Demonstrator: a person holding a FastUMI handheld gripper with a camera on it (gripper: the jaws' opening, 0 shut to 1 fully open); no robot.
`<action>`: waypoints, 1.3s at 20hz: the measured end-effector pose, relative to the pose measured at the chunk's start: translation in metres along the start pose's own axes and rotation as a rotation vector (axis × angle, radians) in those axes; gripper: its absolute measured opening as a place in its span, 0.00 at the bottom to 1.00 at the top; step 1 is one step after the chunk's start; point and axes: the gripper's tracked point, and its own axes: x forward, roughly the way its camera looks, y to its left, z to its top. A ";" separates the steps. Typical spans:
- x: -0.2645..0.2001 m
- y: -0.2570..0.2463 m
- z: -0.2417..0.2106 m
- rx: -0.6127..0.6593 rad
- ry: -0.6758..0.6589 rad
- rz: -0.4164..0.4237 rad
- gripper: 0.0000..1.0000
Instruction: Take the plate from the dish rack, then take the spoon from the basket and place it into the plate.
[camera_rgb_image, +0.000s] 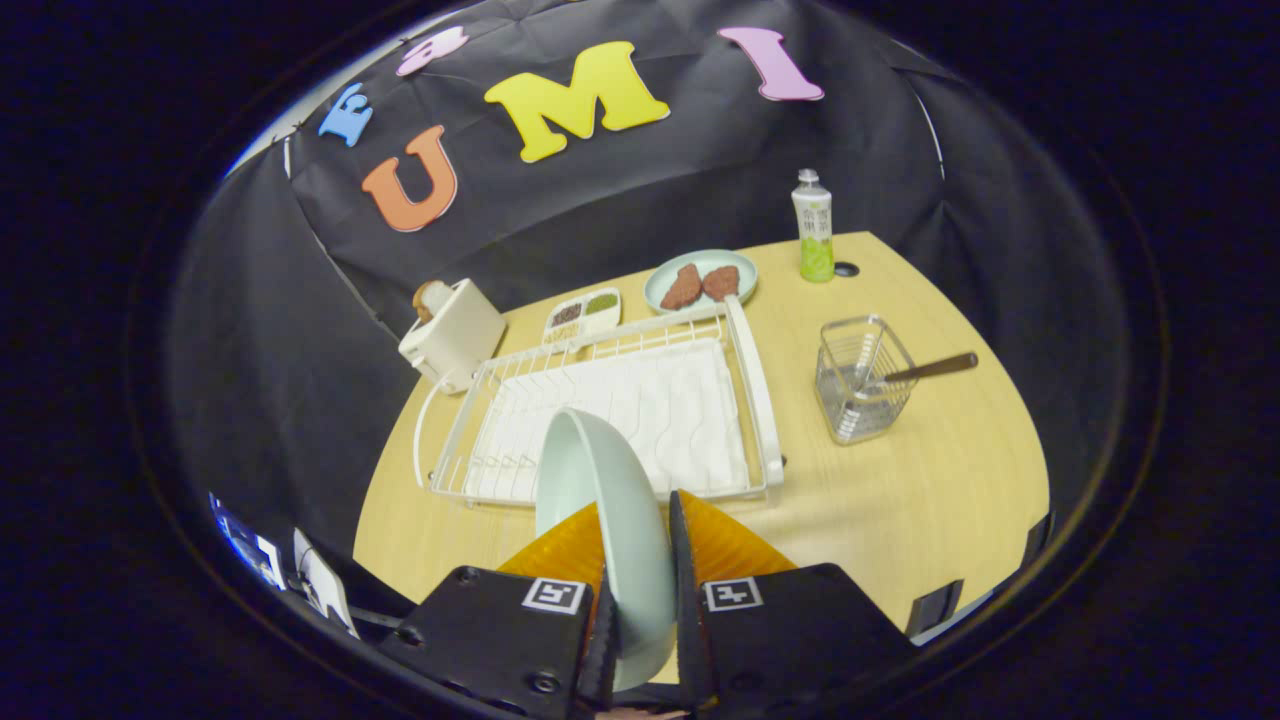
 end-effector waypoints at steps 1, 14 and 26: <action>0.005 0.001 -0.013 0.015 0.020 0.022 0.30; 0.064 -0.027 -0.062 0.227 0.110 0.148 0.31; 0.058 -0.066 -0.040 0.127 -0.059 0.063 0.71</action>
